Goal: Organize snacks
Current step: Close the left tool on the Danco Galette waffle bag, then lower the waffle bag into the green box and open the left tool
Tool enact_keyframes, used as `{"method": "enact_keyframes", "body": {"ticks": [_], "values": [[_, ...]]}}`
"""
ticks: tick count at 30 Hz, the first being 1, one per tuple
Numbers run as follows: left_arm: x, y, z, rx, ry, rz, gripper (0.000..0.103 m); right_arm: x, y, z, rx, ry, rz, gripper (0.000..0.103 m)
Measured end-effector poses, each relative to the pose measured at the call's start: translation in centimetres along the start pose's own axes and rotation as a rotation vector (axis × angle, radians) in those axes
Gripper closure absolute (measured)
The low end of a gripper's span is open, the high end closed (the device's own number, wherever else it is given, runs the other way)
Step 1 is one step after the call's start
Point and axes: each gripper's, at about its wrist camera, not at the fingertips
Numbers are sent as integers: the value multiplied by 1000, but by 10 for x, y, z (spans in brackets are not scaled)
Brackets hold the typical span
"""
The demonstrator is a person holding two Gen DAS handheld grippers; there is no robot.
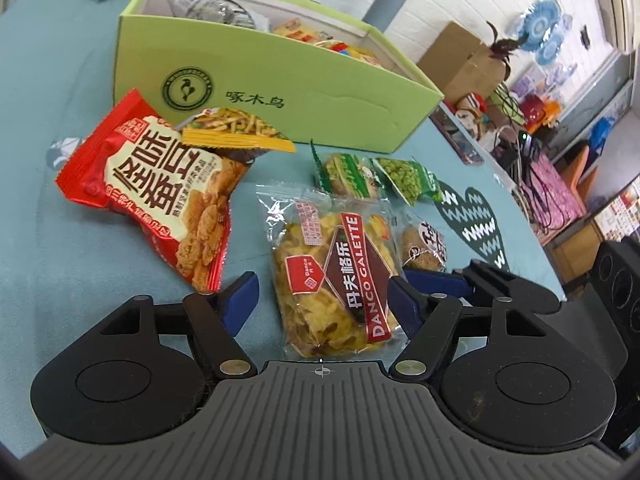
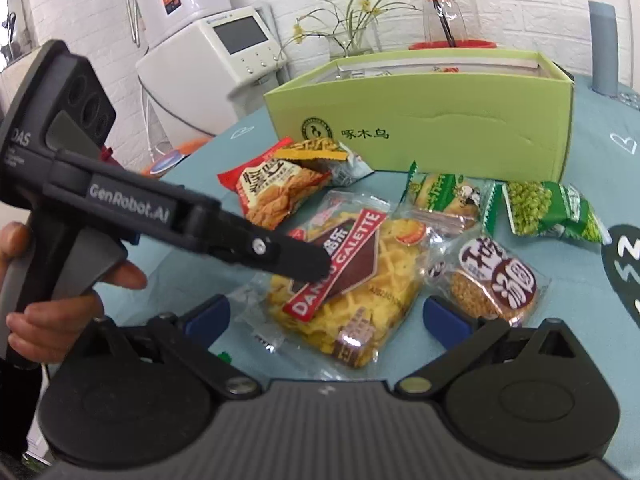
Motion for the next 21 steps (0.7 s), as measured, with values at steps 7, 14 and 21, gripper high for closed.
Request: {"method": "enact_keyframes", "body": {"ticks": [7,14,21], "values": [[-25,-8,-20,-92,15,46,76,4,13,-19,-64,-67,-59,22],[-50,26,-43,-198,2,62,72,2,51,-27,-166,-139,-149,16],[-51,120,-55,-317,46,64,69,-23,138,15,-231,-135,-241,16]]}}
Point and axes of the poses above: each gripper's, at about its wrist camera, not at the fingertips, and z roughly the way its jaws point, x to its left, y to its top, and after that the axes turned 15 degrees about -z, right-handed
